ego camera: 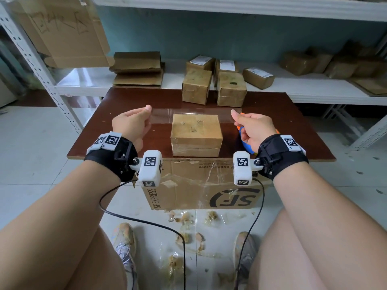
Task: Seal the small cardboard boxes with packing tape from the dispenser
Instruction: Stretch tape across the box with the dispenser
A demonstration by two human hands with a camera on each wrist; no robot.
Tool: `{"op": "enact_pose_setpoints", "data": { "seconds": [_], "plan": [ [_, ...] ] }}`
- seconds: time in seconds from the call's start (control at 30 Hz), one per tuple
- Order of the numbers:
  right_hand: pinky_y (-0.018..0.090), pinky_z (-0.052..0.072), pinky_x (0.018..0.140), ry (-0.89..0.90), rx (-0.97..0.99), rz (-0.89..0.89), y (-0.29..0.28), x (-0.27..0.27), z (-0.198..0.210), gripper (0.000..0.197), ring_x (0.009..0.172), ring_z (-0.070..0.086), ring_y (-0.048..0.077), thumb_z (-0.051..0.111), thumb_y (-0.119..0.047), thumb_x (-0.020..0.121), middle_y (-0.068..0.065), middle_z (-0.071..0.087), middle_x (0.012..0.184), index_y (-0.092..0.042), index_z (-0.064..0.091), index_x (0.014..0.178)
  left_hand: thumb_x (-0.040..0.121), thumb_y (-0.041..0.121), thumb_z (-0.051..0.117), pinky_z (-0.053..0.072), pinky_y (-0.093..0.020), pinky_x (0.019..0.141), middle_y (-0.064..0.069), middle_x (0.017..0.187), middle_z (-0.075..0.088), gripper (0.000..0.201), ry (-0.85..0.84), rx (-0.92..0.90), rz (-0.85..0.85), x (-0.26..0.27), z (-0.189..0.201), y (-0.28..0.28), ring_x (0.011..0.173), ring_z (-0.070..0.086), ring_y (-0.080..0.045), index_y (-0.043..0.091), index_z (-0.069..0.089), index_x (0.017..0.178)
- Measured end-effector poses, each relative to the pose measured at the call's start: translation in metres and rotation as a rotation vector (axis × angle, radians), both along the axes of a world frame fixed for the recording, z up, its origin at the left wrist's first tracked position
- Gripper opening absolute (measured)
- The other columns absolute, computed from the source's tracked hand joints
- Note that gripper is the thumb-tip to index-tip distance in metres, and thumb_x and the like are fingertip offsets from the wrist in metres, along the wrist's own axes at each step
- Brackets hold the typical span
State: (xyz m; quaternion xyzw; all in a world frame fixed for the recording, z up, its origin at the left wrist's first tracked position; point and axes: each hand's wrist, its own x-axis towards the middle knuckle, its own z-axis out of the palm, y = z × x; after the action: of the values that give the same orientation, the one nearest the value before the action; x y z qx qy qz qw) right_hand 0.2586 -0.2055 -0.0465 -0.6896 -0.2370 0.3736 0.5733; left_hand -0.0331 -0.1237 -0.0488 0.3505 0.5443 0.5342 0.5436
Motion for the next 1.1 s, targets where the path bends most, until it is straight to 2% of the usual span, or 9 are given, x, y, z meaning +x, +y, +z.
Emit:
{"op": "enact_pose_setpoints", "data": {
  "seconds": [0.1,0.23,0.37,0.47,0.57,0.73,0.9,1.0,1.1],
  "plan": [
    [0.021,0.042,0.052,0.051,-0.032,-0.001,0.004,-0.001,-0.001,0.024,0.054,0.045,0.007,0.083,-0.029,0.092,0.003,0.065,0.081,-0.010,0.069,0.096,0.092,0.020,0.084,0.065,-0.030,0.087,0.003,0.062,0.069,0.012,-0.013,-0.035,-0.002,0.003,-0.001,0.002,0.066,0.068,-0.007,0.010,0.080,0.087],
    [0.023,0.045,0.053,0.084,-0.040,-0.010,0.008,-0.003,-0.002,0.020,0.052,0.044,0.009,0.079,-0.023,0.095,0.004,0.059,0.076,-0.008,0.067,0.092,0.093,0.022,0.084,0.065,-0.027,0.083,0.000,0.074,0.072,0.016,0.017,-0.088,-0.007,0.004,-0.005,0.008,0.070,0.067,-0.010,0.007,0.080,0.097],
    [0.023,0.048,0.054,0.145,-0.043,-0.016,0.010,-0.008,-0.004,0.016,0.051,0.043,0.009,0.077,-0.020,0.097,0.002,0.056,0.073,-0.010,0.067,0.090,0.088,0.029,0.088,0.064,-0.029,0.081,0.001,0.087,0.076,0.018,0.104,-0.140,0.077,0.005,-0.008,0.015,0.073,0.065,-0.012,0.016,0.075,0.091],
    [0.024,0.050,0.059,0.141,-0.047,-0.024,0.010,-0.011,-0.007,0.015,0.053,0.043,0.010,0.075,-0.019,0.098,0.002,0.054,0.071,-0.007,0.068,0.093,0.087,0.031,0.087,0.060,-0.031,0.079,0.001,0.080,0.070,0.020,0.141,-0.170,0.076,0.006,-0.009,0.017,0.065,0.057,-0.012,0.019,0.072,0.082],
    [0.025,0.052,0.060,0.137,-0.043,-0.027,0.010,-0.013,-0.009,0.015,0.053,0.043,0.010,0.074,-0.017,0.099,0.002,0.054,0.071,-0.006,0.067,0.093,0.087,0.033,0.087,0.054,-0.032,0.072,0.002,0.069,0.059,0.024,0.179,-0.203,0.067,0.006,-0.009,0.018,0.060,0.051,-0.014,0.019,0.070,0.078],
    [0.025,0.054,0.060,0.107,-0.021,-0.064,0.011,-0.014,-0.011,0.017,0.052,0.043,0.010,0.073,-0.015,0.100,0.002,0.053,0.070,-0.007,0.066,0.087,0.092,0.032,0.084,0.042,-0.027,0.057,0.005,0.052,0.052,0.020,0.220,-0.208,0.025,0.008,-0.012,0.017,0.053,0.044,-0.013,0.012,0.078,0.092],
    [0.026,0.056,0.064,0.111,0.001,-0.083,0.010,-0.009,-0.012,0.014,0.053,0.044,0.009,0.073,-0.015,0.099,0.001,0.054,0.072,-0.007,0.068,0.089,0.094,0.032,0.082,0.039,-0.025,0.051,0.011,0.039,0.049,0.021,0.216,-0.181,-0.004,0.010,-0.013,0.017,0.049,0.041,-0.011,0.012,0.078,0.098],
    [0.027,0.058,0.066,0.105,0.004,-0.083,0.010,-0.008,-0.014,0.015,0.053,0.044,0.010,0.074,-0.015,0.099,0.002,0.054,0.072,-0.007,0.068,0.088,0.097,0.031,0.080,0.036,-0.024,0.046,0.011,0.041,0.052,0.020,0.232,-0.171,-0.032,0.009,-0.017,0.017,0.045,0.040,-0.010,0.011,0.078,0.093],
    [0.026,0.058,0.064,0.099,-0.002,-0.083,0.009,-0.008,-0.017,0.018,0.052,0.045,0.009,0.074,-0.015,0.099,0.002,0.054,0.072,-0.007,0.065,0.085,0.096,0.029,0.080,0.035,-0.025,0.044,0.001,0.061,0.060,0.022,0.244,-0.173,-0.029,0.010,-0.024,0.018,0.044,0.041,-0.012,0.011,0.077,0.082]
  ]
}}
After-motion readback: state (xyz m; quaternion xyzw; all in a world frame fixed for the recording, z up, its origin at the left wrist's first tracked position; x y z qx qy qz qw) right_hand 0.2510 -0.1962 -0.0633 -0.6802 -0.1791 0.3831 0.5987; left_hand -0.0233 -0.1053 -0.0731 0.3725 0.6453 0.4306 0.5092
